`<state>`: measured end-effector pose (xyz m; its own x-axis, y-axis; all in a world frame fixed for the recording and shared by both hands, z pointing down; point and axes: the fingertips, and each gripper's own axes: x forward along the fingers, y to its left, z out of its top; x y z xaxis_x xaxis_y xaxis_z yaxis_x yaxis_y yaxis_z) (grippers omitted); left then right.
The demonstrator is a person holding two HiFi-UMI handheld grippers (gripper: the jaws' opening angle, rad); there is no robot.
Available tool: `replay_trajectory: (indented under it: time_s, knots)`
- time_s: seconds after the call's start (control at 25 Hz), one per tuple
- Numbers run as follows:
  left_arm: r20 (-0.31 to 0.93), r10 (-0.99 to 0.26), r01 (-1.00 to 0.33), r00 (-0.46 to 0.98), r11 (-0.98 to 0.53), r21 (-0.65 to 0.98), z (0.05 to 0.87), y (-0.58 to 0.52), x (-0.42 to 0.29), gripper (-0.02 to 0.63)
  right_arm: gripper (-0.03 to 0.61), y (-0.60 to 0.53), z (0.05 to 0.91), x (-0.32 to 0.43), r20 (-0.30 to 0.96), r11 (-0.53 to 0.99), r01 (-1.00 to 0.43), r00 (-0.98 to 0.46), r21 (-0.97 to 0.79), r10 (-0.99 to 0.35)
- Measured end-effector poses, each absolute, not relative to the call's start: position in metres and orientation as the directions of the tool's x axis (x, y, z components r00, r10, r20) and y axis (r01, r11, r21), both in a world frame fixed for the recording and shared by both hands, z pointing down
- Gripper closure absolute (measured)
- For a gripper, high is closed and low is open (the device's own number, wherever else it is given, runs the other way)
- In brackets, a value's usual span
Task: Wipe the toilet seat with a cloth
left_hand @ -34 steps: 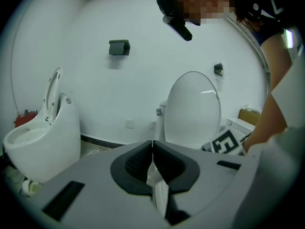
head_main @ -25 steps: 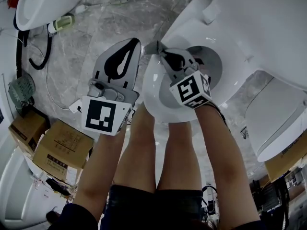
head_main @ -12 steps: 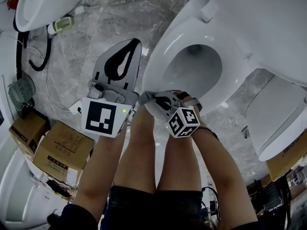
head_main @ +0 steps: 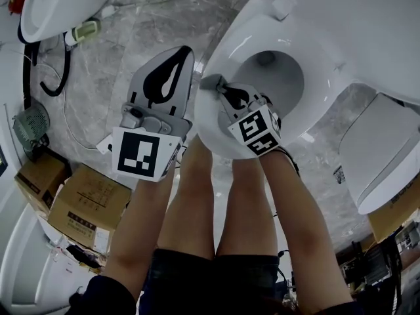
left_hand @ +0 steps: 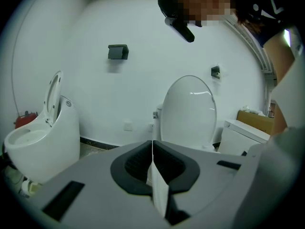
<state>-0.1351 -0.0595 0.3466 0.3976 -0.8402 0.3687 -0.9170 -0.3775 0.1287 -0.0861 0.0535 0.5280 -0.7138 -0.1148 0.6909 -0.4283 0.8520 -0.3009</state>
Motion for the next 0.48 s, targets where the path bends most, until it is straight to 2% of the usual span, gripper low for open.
replay_trajectory:
  time_s: [0.12, 0.28, 0.48]
  knots:
    - [0.362, -0.840, -0.914, 0.404, -0.384, 0.129, 0.342, -0.060, -0.132, 0.589, 0.545, 0.116, 0.526, -0.094, 0.705, 0.896, -0.276, -0.707, -0.349, 0.057]
    - [0.357, -0.832, -0.905, 0.425, -0.406, 0.130, 0.339, -0.060, -0.126, 0.589, 0.545, 0.206, 0.524, -0.076, 0.734, 0.916, -0.037, -0.612, -0.399, 0.295]
    - [0.353, -0.818, -0.889, 0.454, -0.440, 0.124, 0.331, -0.061, -0.117, 0.589, 0.545, 0.270, 0.515, -0.025, 0.753, 0.891, 0.132, -0.490, -0.434, 0.439]
